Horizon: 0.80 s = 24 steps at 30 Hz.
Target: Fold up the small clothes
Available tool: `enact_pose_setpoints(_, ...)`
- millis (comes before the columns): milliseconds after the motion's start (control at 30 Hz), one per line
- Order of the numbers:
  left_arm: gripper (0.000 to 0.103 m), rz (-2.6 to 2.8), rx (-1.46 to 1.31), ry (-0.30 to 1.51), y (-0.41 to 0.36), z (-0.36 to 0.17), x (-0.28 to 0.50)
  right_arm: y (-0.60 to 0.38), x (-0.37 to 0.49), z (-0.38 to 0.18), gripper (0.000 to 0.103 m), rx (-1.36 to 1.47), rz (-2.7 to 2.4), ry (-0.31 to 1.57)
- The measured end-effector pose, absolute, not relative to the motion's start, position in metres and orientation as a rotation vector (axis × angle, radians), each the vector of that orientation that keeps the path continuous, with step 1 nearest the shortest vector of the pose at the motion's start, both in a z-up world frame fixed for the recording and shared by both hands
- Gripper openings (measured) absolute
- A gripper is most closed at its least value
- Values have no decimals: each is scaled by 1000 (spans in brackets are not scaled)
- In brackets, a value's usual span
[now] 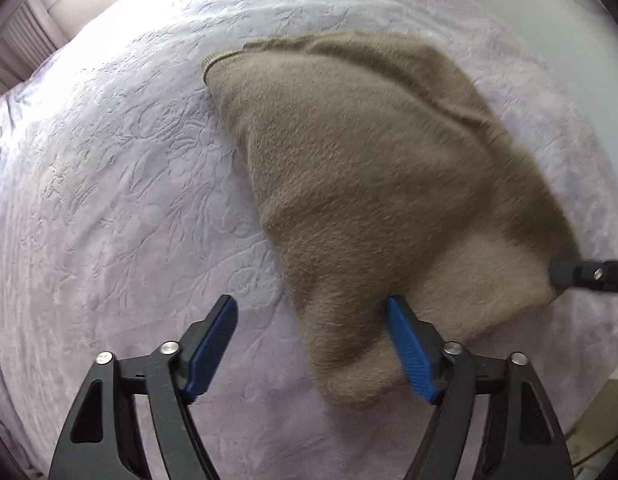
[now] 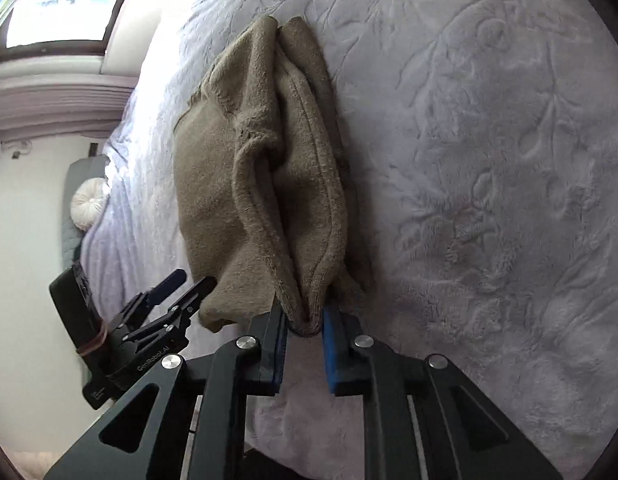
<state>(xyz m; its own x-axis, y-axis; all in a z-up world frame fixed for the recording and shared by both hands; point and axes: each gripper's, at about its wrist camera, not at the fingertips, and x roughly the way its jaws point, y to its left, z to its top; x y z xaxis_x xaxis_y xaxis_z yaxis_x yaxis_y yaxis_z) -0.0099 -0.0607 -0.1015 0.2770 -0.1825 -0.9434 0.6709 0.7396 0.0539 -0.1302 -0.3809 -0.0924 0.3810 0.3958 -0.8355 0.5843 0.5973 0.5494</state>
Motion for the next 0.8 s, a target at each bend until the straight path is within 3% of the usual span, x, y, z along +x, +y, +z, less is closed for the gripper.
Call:
enact_pose_setpoints(133, 95, -595, 504, 1203, -47, -125, -7, -376, -131, -111, 18, 889, -235, 1319)
enact_pose_setpoints(267, 95, -580, 515, 1196, -33, -120, -10, -380, -148, -102, 35, 890, -274, 1301)
enact_pose_setpoints(533, 95, -564, 478, 1266, 0, -99, -19, -365, -167, -80, 36, 939, -299, 1272)
enact_pose_setpoints(633, 95, -562, 431, 1299, 15, -93, -25, -354, -166, -74, 52, 921, -300, 1278)
enact_pose_setpoints(800, 95, -550, 397, 1318, 31, -83, -31, -328, -151, -65, 56, 903, -284, 1288)
